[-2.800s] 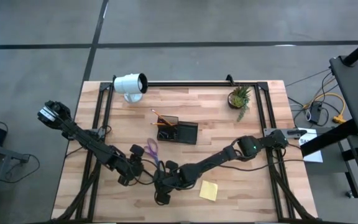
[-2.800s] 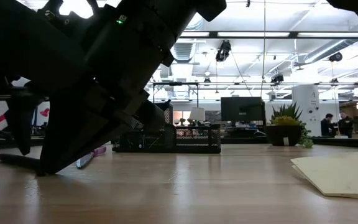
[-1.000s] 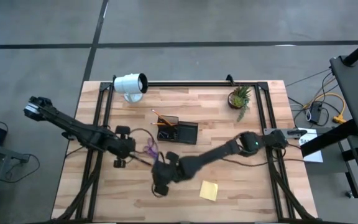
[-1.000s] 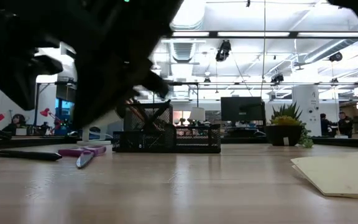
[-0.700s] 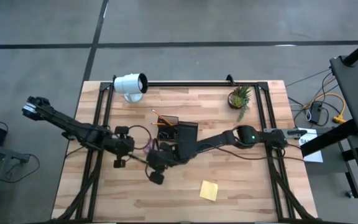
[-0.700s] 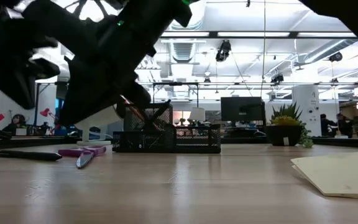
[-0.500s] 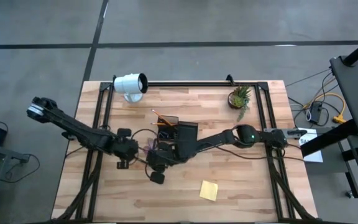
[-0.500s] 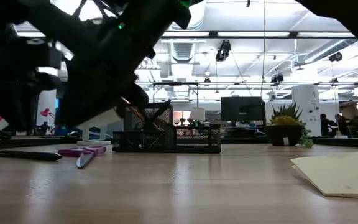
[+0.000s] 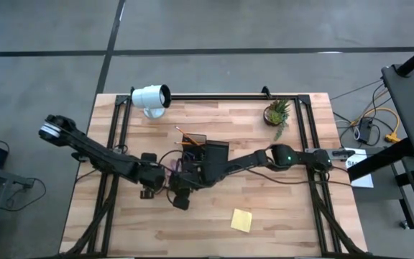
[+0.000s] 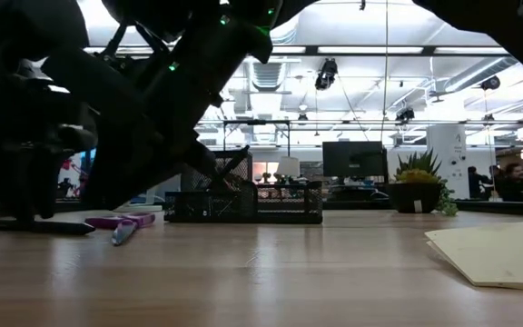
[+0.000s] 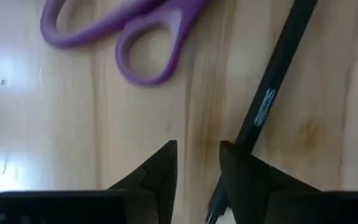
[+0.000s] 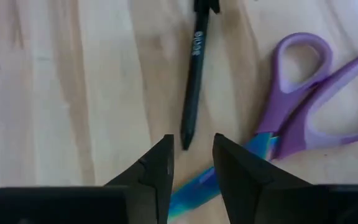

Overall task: Pick and place office supplies into organizer
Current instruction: Put the black pen into the black desk organizer

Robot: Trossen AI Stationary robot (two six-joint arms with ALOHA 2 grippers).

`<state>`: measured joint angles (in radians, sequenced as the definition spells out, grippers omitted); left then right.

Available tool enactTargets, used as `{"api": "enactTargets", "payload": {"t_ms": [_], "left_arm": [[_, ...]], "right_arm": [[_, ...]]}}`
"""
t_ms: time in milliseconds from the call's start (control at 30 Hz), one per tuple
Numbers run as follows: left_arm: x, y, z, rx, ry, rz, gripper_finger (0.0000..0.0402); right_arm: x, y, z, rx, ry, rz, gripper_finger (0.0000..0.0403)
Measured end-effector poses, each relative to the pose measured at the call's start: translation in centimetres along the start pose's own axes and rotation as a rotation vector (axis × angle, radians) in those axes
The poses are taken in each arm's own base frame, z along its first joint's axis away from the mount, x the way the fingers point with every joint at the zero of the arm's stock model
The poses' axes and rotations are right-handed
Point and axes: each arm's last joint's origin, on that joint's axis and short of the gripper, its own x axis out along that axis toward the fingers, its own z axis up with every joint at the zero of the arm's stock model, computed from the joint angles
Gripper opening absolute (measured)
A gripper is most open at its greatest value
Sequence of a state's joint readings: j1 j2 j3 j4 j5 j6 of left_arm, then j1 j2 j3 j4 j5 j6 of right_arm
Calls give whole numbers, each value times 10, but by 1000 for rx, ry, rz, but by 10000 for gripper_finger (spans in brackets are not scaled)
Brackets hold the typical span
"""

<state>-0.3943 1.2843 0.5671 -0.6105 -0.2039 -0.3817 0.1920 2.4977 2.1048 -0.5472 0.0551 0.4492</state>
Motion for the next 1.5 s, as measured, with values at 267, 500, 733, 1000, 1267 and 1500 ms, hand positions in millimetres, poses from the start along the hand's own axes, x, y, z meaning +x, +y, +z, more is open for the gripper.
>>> {"api": "enactTargets", "payload": {"t_ms": [267, 500, 733, 1000, 1267, 1500], "left_arm": [[11, -7, 10, -8, -52, -23, 65], [14, -9, 15, 10, -93, -36, 22], [15, -11, 19, 36, -134, -44, 1], [19, -14, 24, 62, -180, -50, 0], [2, -10, 23, 84, -231, -71, 0], [-26, 0, 4, 135, -119, -135, 14]], "right_arm": [[-1, 1, -7, -40, 52, -20, 92], [-2, 11, -11, -85, 57, -7, 90], [-8, 17, -5, -118, 28, 4, 78], [-27, 28, 3, -194, 30, -84, 68], [-38, 39, 1, -224, 37, -98, 75], [-41, 44, 0, -226, 32, -99, 78]]}}
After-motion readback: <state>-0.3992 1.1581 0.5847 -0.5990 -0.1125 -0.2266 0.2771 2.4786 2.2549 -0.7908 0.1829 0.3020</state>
